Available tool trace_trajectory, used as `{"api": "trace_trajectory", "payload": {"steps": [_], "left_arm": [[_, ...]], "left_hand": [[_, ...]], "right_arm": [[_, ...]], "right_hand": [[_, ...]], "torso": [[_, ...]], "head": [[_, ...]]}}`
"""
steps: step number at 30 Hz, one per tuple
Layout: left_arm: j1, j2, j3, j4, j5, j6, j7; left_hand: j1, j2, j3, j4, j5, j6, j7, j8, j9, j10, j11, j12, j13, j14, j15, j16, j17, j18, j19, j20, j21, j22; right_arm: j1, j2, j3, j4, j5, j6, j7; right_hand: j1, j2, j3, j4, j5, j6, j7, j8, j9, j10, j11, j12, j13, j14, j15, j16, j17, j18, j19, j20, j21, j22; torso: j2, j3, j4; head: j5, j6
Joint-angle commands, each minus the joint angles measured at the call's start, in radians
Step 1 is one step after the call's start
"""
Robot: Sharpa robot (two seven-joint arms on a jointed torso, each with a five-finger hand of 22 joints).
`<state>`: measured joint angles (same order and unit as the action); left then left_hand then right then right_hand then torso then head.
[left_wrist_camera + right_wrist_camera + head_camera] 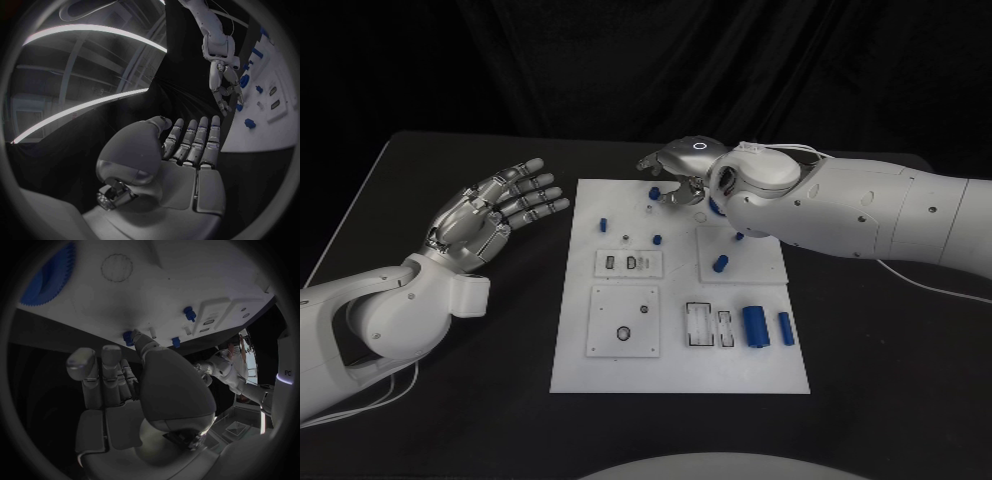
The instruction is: Assemble the parts on the task board
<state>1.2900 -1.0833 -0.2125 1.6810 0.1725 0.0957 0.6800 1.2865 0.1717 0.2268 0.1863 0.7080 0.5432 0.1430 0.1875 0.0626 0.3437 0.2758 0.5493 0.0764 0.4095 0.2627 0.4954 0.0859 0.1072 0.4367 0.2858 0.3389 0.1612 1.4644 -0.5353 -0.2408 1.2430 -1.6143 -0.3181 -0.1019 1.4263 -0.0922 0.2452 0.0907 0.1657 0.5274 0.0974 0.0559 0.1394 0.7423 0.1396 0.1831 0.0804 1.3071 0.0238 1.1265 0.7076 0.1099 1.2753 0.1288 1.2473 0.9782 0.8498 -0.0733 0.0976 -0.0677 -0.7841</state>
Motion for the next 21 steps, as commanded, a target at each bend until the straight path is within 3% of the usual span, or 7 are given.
{"api": "trace_trajectory", "payload": {"steps": [1,7,15,16,17,19,21], "left_arm": [[0.002,-0.001,0.001,0.002,0.005,0.014,0.14],[0.002,-0.009,0.001,0.007,0.008,0.012,0.14],[0.002,-0.014,0.001,0.011,0.015,0.008,0.138],[0.002,-0.015,0.001,0.012,0.016,0.008,0.137],[0.002,-0.015,0.001,0.012,0.018,0.007,0.137],[0.002,-0.014,0.001,0.011,0.019,0.007,0.137],[0.002,-0.013,0.001,0.01,0.02,0.007,0.136]], "left_hand": [[0.0,0.0,-0.001,0.005,0.005,-0.003,0.002,0.0,0.001,-0.001,0.008,0.005,-0.001,-0.004,0.006,0.004,-0.002,-0.02,-0.003,0.0,-0.005,-0.001],[0.0,0.0,-0.001,0.006,0.005,-0.002,0.003,0.0,0.001,-0.002,0.008,0.005,-0.001,-0.004,0.007,0.004,-0.002,-0.02,-0.004,0.0,-0.005,-0.001],[0.001,0.0,0.0,0.006,0.005,-0.001,0.003,0.001,0.001,-0.002,0.009,0.004,-0.002,-0.005,0.007,0.004,-0.002,-0.02,-0.004,0.0,-0.005,-0.001],[0.001,0.0,0.0,0.006,0.005,-0.001,0.003,0.001,0.001,-0.002,0.009,0.004,-0.002,-0.005,0.007,0.004,-0.002,-0.02,-0.004,0.0,-0.005,-0.001],[0.001,0.0,0.0,0.006,0.005,-0.001,0.003,0.001,0.001,-0.002,0.009,0.004,-0.002,-0.005,0.007,0.004,-0.002,-0.02,-0.004,0.0,-0.005,-0.001],[0.001,0.001,0.0,0.006,0.004,0.0,0.003,0.001,0.001,-0.002,0.009,0.004,-0.002,-0.005,0.007,0.004,-0.002,-0.02,-0.004,0.0,-0.005,-0.001],[0.001,0.001,0.0,0.007,0.004,0.0,0.003,0.001,0.001,-0.002,0.009,0.005,-0.001,-0.005,0.007,0.004,-0.002,-0.02,-0.004,0.0,-0.005,-0.001]], "right_arm": [[-0.002,-0.006,0.002,0.002,-0.005,-0.028,-0.012],[0.018,-0.052,0.005,0.043,0.018,-0.098,0.01],[0.072,-0.208,0.005,0.187,0.05,-0.081,-0.024],[0.075,-0.227,0.005,0.202,0.054,-0.072,-0.029],[0.08,-0.258,0.003,0.224,0.062,-0.057,-0.036],[0.083,-0.292,0.0,0.244,0.075,-0.033,-0.045],[0.083,-0.319,-0.003,0.258,0.094,-0.009,-0.057]], "right_hand": [[0.001,0.007,-0.008,-0.002,-0.002,-0.009,-0.002,0.0,-0.005,-0.017,0.001,0.014,0.005,-0.008,-0.001,-0.003,-0.005,0.017,-0.006,-0.001,-0.008,-0.008],[0.036,0.029,-0.002,-0.034,0.06,0.164,0.032,0.04,0.021,0.014,-0.011,0.121,0.039,-0.01,-0.004,0.007,0.0,0.015,0.001,-0.004,-0.009,0.003],[0.033,0.03,0.018,-0.039,0.078,0.234,0.041,0.055,0.021,0.149,-0.046,0.314,0.124,-0.015,-0.012,0.004,-0.01,0.016,0.001,-0.009,-0.014,0.007],[0.029,0.023,0.011,-0.041,0.064,0.251,0.036,0.057,0.021,0.172,-0.07,0.428,0.193,-0.024,-0.041,-0.014,-0.033,0.017,-0.008,-0.026,-0.027,-0.006],[0.021,0.036,0.017,-0.026,0.052,0.271,0.032,0.052,0.017,0.114,-0.1,0.628,0.332,-0.033,-0.05,-0.045,-0.068,0.021,-0.017,-0.044,-0.052,-0.026],[0.007,0.02,0.004,-0.016,0.032,0.274,0.023,0.047,0.014,0.113,-0.099,0.756,0.417,-0.037,-0.053,-0.058,-0.084,0.025,-0.019,-0.048,-0.065,-0.037],[-0.036,0.019,-0.016,0.023,0.008,0.283,0.024,0.042,0.012,0.232,-0.105,1.037,0.736,0.038,-0.055,0.065,0.13,0.007,0.023,-0.052,-0.021,0.041]], "torso": [[0.0,0.0003,0.0],[0.0,0.0003,0.0],[0.0,0.0007,-0.0007],[0.0,0.0012,-0.0027],[-0.001,0.0012,-0.0051],[-0.002,0.0006,-0.006],[-0.003,0.0003,-0.0071]], "head": [[0.0,0.001],[-0.005,0.007],[-0.013,0.011],[-0.013,0.011],[-0.012,0.011],[-0.013,0.009],[-0.014,0.009]]}}
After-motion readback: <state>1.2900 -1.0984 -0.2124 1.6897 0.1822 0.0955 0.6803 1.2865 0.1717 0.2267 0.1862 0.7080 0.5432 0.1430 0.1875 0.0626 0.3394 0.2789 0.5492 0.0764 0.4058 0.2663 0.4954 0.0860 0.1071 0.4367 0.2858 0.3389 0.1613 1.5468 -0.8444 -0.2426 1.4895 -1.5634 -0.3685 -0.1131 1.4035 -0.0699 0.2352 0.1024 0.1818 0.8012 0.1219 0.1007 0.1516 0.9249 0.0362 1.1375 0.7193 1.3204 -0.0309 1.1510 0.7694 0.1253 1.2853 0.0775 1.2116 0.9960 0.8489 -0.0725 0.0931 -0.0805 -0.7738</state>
